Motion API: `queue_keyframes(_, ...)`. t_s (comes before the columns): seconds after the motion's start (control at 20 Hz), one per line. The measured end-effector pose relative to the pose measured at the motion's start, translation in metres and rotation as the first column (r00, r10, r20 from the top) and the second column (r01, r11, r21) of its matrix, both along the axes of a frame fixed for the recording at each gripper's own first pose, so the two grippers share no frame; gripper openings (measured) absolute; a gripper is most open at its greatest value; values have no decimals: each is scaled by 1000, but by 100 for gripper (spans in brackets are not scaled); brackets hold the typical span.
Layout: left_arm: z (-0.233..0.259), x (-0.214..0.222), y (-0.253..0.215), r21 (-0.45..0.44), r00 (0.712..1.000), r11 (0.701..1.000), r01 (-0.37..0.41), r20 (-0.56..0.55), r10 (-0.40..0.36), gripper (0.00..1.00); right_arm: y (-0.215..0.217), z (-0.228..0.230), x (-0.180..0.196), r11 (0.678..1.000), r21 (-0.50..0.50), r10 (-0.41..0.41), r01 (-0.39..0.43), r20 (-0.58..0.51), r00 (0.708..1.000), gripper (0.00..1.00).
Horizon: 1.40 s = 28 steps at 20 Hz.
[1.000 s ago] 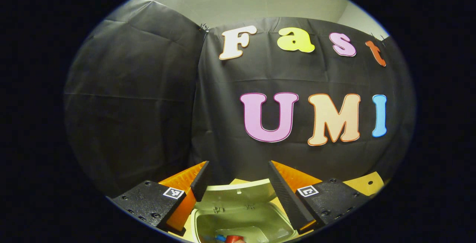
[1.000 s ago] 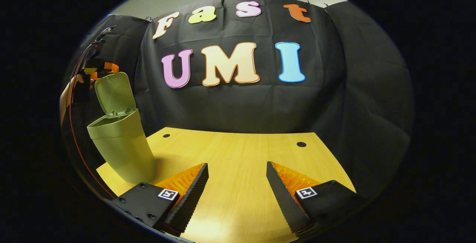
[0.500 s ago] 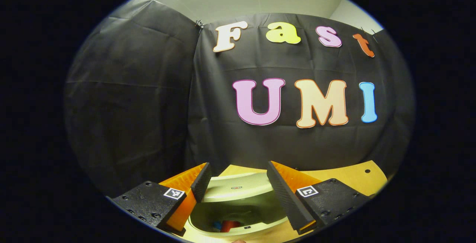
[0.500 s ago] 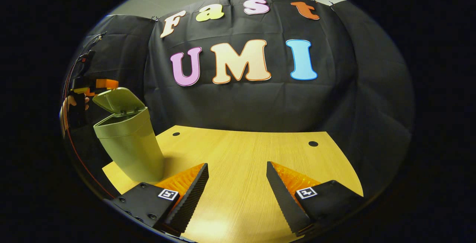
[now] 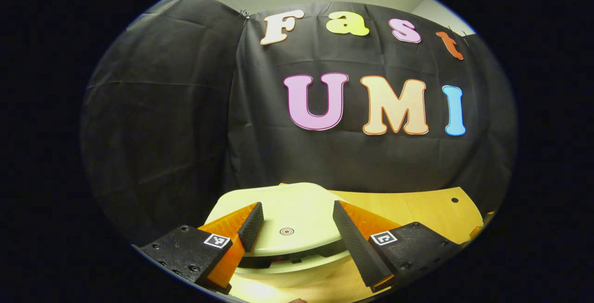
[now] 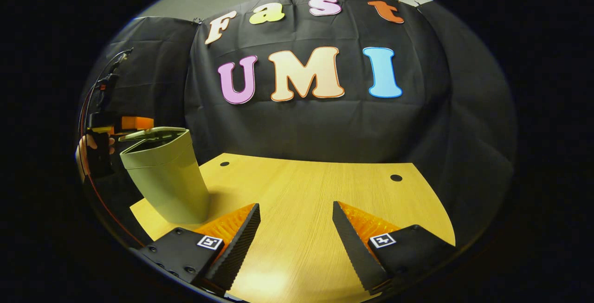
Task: Press the lid of the desktop garbage bin to open it, pick up the crumpled paper on the desktop and throw it into the bin, then pick up the pop can on the desktop and drop it into the bin, and finally close the garbage bin lid.
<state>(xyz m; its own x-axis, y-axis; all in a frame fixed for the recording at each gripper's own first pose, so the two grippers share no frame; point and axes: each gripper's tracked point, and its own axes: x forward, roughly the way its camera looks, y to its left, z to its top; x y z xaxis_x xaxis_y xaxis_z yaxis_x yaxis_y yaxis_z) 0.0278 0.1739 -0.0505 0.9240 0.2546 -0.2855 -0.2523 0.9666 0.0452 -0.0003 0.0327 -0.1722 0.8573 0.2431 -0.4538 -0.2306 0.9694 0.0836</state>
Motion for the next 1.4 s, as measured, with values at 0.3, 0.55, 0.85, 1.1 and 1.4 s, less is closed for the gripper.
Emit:
queue_keyframes(0.3,-31,-10,-2,-25,997,1000,-16,-76,14,95,4,-4,-1,1000,-8,11,-11,-12,1000,99)
queue_keyframes(0.55,-36,-9,-1,-18,997,1000,-14,-80,13,100,11,-12,-2,999,-23,29,-30,-34,999,99)
queue_keyframes(0.85,-31,-9,-7,-41,998,998,57,-1,-57,95,23,-3,-3,998,-9,59,-59,-21,998,98)
queue_keyframes(1.1,5,-3,-46,49,982,989,136,128,-142,95,18,52,6,999,19,33,-35,114,993,99)
queue_keyframes(1.4,64,1,-137,80,896,949,304,315,-314,93,-11,141,5,994,86,-90,65,319,944,97)
